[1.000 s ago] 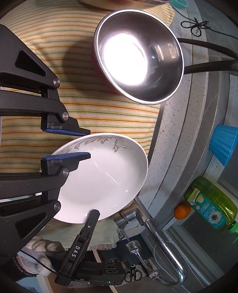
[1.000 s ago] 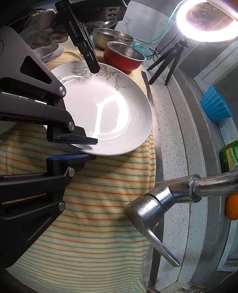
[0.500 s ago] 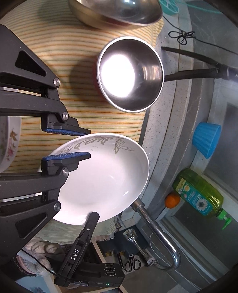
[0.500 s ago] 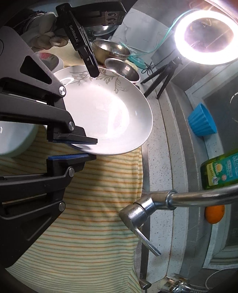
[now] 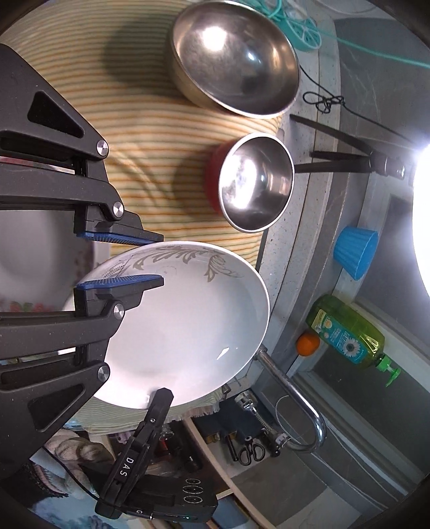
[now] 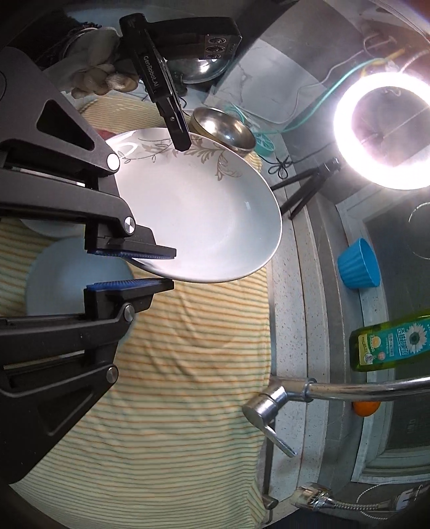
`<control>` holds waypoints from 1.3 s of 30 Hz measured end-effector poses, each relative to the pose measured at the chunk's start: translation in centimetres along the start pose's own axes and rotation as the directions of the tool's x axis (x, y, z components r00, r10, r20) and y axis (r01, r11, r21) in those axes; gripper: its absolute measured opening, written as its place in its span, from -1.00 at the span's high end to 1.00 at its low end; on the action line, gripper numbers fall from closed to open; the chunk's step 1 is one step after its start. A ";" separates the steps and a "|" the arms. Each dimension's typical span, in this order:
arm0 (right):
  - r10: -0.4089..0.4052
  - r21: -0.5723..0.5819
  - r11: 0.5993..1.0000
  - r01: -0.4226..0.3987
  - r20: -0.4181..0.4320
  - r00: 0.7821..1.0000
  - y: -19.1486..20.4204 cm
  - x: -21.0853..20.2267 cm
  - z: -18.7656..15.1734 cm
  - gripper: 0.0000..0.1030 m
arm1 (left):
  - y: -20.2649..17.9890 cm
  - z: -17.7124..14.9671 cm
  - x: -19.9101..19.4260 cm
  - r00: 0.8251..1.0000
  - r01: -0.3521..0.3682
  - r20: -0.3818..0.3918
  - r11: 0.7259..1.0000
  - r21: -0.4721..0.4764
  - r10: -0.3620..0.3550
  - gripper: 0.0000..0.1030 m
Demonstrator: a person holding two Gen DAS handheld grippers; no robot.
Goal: Organize plates and bowls
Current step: 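Carry the grey-leaf plate over the stack and lower it onto the rose plate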
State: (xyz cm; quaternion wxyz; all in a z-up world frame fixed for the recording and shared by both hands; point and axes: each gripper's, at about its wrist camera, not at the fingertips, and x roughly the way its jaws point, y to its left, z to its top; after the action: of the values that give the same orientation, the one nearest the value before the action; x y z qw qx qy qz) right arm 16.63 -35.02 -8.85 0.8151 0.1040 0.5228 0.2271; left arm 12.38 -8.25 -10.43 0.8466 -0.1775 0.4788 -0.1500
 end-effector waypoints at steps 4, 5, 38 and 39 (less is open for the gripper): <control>0.010 0.010 1.000 -0.010 -0.011 1.000 1.4 -0.2 -2.2 0.77 | 0.8 -1.3 -1.4 1.000 0.001 -0.009 1.000 0.003 -0.001 0.70; 0.010 0.009 1.000 -0.010 -0.015 1.000 1.8 -0.2 -2.8 0.77 | 1.1 -1.6 -1.6 1.000 0.001 -0.013 1.000 0.002 -0.001 0.70; -0.010 0.028 0.999 0.015 -0.182 0.983 5.9 2.3 -14.1 0.75 | 4.8 -9.6 -3.7 0.992 -0.033 -0.125 0.999 -0.029 0.029 0.70; -0.015 0.023 1.000 0.020 -0.184 0.983 6.0 2.4 -14.1 0.75 | 4.8 -9.7 -3.7 0.992 -0.034 -0.126 0.999 -0.029 0.030 0.70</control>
State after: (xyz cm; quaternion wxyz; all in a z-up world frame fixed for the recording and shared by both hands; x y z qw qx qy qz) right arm 3.22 -29.59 -14.39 0.7639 0.0883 0.5994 0.2219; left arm 2.61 -3.88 -14.41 0.8143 -0.1730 0.5361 -0.1399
